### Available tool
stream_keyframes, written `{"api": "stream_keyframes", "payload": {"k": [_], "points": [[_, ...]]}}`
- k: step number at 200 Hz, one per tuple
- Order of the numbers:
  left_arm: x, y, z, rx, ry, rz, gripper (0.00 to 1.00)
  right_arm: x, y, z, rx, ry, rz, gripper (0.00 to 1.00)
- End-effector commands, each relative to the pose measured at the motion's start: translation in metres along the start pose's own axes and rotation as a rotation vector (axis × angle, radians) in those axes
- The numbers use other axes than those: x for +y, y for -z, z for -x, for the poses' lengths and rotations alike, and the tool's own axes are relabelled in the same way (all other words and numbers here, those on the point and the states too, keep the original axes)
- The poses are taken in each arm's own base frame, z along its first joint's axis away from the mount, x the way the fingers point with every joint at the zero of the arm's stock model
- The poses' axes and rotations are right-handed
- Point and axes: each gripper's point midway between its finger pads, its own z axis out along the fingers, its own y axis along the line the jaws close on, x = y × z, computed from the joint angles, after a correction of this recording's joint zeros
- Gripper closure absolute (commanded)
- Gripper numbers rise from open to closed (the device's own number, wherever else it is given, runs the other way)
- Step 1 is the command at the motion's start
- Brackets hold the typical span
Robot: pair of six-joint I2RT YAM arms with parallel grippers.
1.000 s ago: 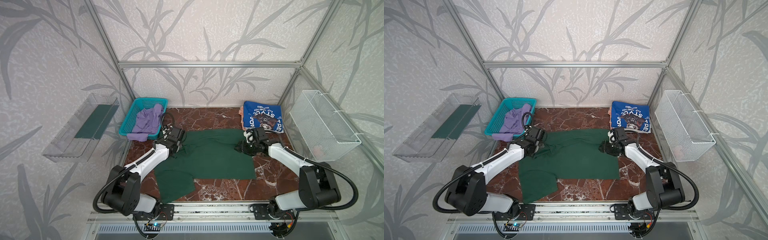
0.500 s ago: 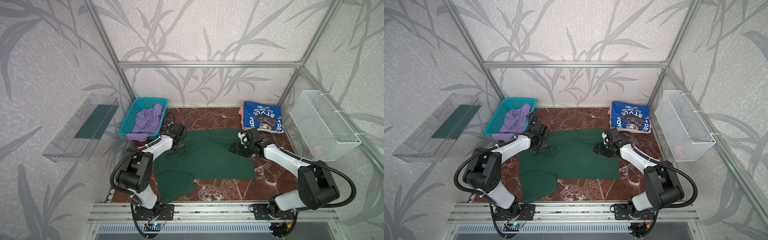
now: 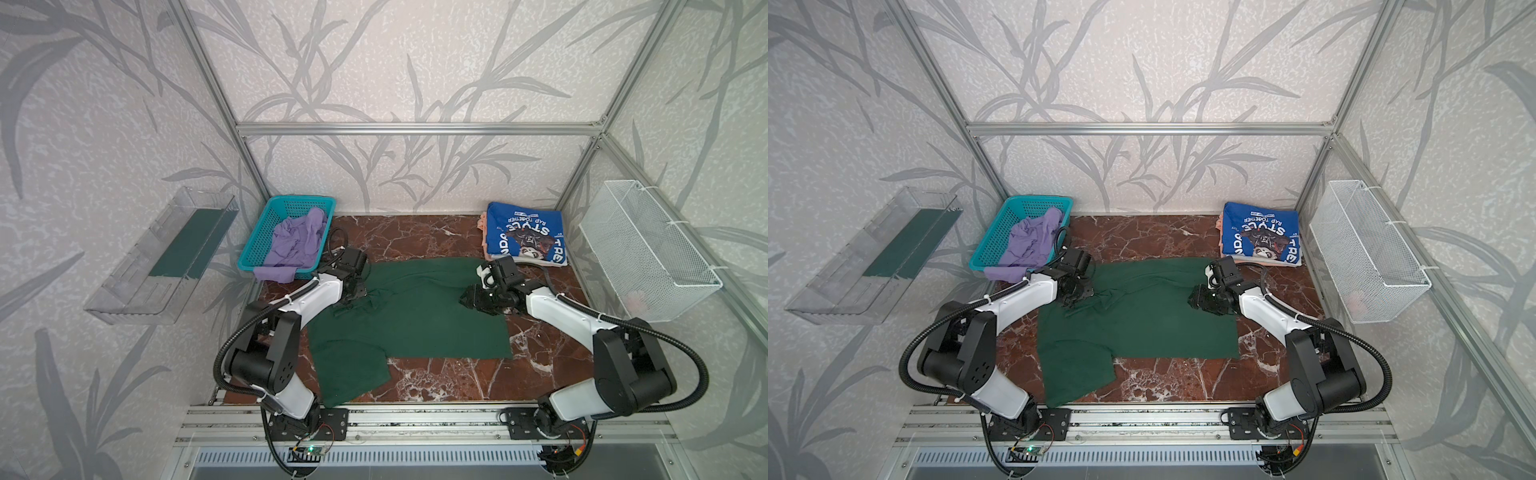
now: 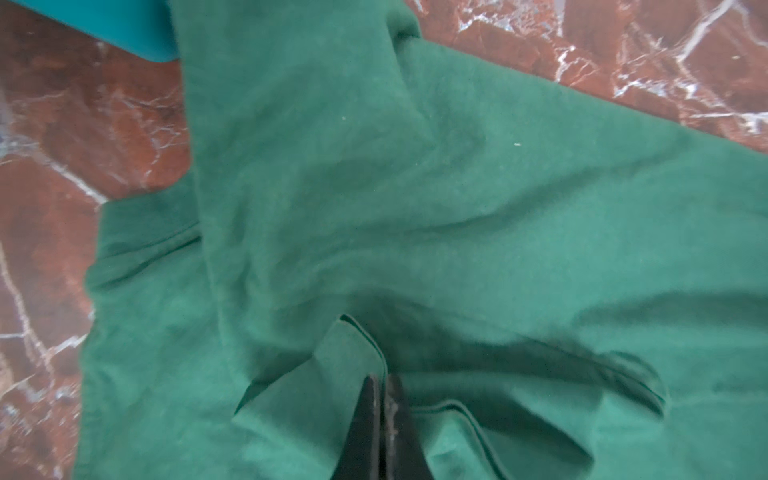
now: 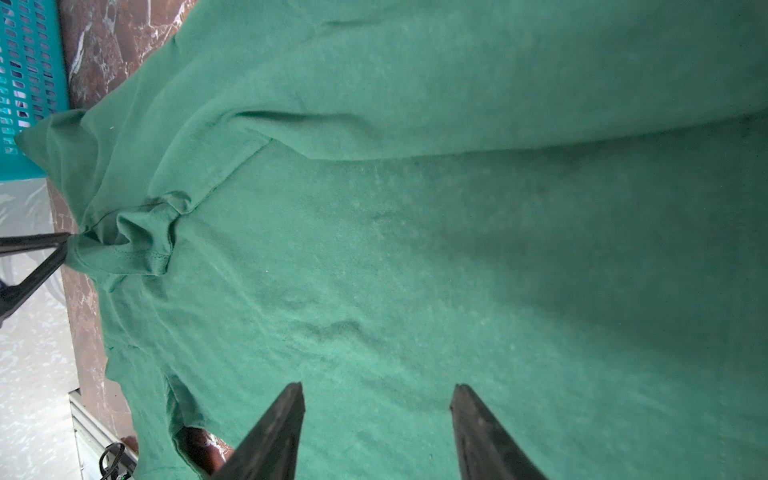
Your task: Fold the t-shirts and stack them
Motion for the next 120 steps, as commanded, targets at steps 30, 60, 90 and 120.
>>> {"api": "stream_keyframes", "payload": {"k": [30,60,90,120], "points": [[0.013,0.021,-0.024,0.003,0.035,-0.025,1.00,-0.003,0.000,-0.006,0.015,0.006,-0.013,0.42],[0.015,0.029,-0.043,-0.012,0.035,-0.021,1.00,-0.004,-0.002,-0.008,0.027,0.009,-0.014,0.42],[0.003,0.043,-0.059,-0.038,0.009,-0.047,1.00,-0.005,-0.006,-0.010,0.042,0.011,-0.014,0.42],[0.006,0.049,-0.074,-0.018,-0.007,-0.021,0.97,-0.004,-0.008,-0.009,0.050,0.010,-0.014,0.43]]}}
